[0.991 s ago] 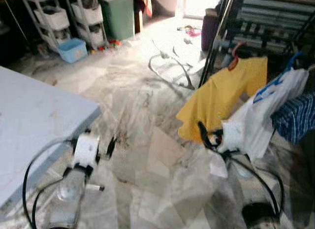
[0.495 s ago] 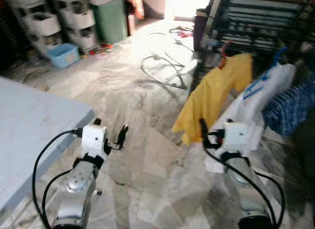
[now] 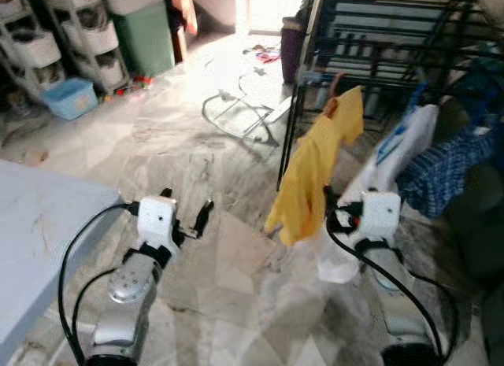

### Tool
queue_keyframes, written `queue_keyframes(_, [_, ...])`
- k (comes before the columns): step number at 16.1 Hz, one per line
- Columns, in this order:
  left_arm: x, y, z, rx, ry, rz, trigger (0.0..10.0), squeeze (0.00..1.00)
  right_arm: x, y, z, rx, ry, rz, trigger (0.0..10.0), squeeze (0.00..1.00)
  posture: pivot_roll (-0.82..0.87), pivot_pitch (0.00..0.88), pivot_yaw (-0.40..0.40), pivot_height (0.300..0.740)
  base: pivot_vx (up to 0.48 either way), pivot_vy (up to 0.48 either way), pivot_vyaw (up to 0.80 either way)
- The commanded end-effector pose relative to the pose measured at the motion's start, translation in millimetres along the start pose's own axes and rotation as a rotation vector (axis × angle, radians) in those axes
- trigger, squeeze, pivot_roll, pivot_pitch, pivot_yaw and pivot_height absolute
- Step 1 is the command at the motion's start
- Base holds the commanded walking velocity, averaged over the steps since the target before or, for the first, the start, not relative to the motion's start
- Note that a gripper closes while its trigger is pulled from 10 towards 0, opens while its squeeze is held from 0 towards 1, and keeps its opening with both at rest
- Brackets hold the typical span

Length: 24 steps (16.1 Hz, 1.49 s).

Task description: Hang hanger

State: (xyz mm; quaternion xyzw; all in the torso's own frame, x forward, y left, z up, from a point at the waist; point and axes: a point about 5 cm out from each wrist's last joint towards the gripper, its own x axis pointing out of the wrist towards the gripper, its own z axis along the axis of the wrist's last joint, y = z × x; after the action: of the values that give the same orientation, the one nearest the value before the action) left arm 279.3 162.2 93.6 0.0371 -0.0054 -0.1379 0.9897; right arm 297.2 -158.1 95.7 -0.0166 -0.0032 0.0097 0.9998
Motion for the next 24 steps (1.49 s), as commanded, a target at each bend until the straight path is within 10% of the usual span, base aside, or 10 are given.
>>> queue_keyframes(1, [0.8, -2.5, 1.7, -0.005, 0.000, -0.015, 10.0, 0.00, 2.6, -0.3, 4.9, -0.007, -0.009, -0.002, 10.0, 0.00, -0.16, 0.000, 0.024, 0.740, 0.345, 0.000, -0.62])
queue_keyframes(24, [6.2, -8.7, -10.9, 0.012, 0.080, -0.031, 10.0, 0.00, 8.1, 14.7, -0.9, 0.039, 0.022, 0.014, 10.0, 0.00, -0.15, 0.000, 0.048, 0.740, 0.170, 0.000, -0.19])
